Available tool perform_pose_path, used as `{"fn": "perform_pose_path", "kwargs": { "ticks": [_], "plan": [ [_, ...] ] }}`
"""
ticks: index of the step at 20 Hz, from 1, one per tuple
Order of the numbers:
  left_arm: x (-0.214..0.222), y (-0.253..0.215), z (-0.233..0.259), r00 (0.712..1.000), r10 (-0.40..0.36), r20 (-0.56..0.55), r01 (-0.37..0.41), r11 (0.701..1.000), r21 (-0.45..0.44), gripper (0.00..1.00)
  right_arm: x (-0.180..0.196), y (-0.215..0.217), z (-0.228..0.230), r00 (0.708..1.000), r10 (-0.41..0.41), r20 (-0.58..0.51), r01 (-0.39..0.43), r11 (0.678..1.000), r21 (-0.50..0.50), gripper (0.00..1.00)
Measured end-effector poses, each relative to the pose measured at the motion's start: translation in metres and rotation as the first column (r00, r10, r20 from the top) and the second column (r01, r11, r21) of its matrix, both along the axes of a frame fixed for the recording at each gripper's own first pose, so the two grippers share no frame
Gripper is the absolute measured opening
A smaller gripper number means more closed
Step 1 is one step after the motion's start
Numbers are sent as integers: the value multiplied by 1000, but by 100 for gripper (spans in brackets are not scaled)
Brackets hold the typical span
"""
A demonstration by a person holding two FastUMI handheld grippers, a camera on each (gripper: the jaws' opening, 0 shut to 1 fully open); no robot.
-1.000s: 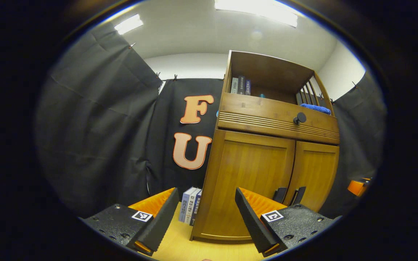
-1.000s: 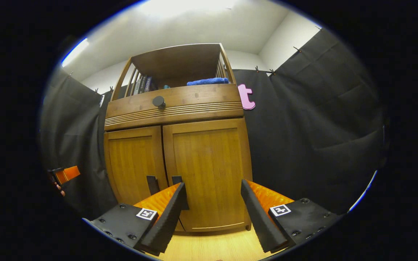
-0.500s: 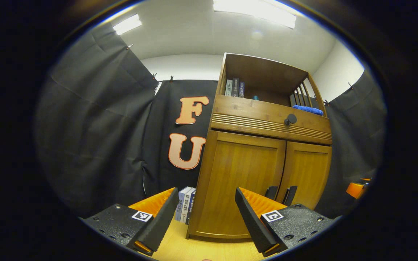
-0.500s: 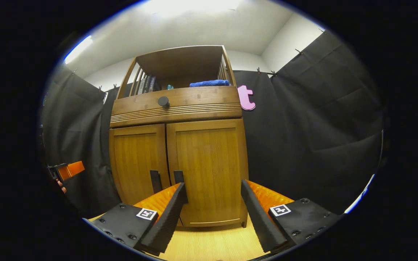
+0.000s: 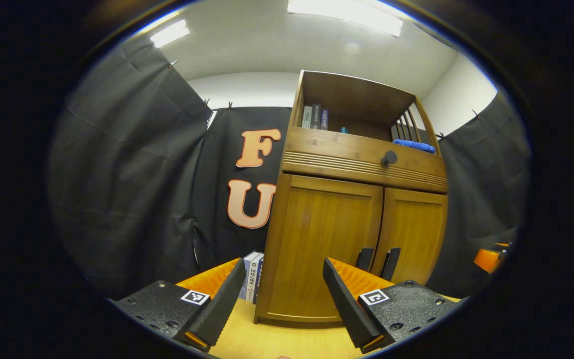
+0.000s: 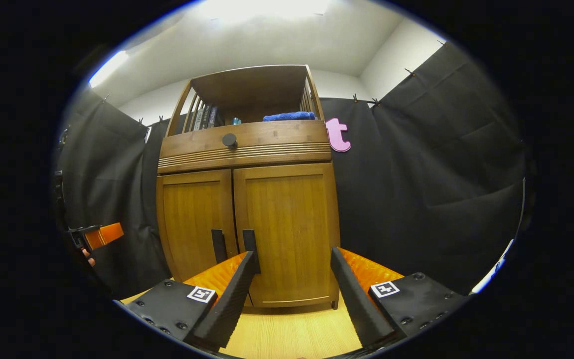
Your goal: Open the right door of the double-door shoe cabinet with the right hand, and open the left door with the left hand.
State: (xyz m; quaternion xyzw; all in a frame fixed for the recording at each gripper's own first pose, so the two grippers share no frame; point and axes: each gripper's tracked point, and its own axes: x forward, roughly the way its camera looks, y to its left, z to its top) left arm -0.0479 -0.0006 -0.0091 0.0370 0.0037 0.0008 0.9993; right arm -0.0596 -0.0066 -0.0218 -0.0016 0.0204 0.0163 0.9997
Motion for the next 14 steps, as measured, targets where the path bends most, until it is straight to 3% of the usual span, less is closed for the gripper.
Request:
{"fn": "perform_pose_path", "kwargs": {
  "ticks": [2, 3, 8, 9, 10, 13, 14],
  "plan": [
    [-2, -1, -7, 1000, -6, -17, 6, 1000, 10, 94, 5, -2, -5, 1000, -5, -17, 5, 1000, 12, 89],
    [-4, -1, -11, 1000, -6, -24, 6, 1000, 8, 94, 7, -1, -6, 1000, -2, -20, 3, 1000, 16, 100],
    [-3, 5, -6, 1000, 15, -5, -15, 1000, 8, 91, 12, 13, 0, 999, 38, 0, -38, 999, 17, 100],
    [-2, 5, -4, 1000, 17, 3, -17, 1000, 12, 91, 12, 18, 3, 998, 56, 7, -56, 998, 20, 98],
    [-2, 4, -1, 1000, 18, 12, -18, 1000, 14, 92, 14, 24, 6, 997, 68, 22, -68, 997, 24, 89],
    [-2, 4, 4, 1000, 17, 25, -18, 1000, 12, 91, 29, 24, 13, 998, 52, 47, -53, 998, 15, 88],
    [-3, 4, 5, 999, 18, 28, -18, 1000, 13, 95, 37, 27, 14, 997, 54, 53, -55, 998, 19, 98]
  ]
}}
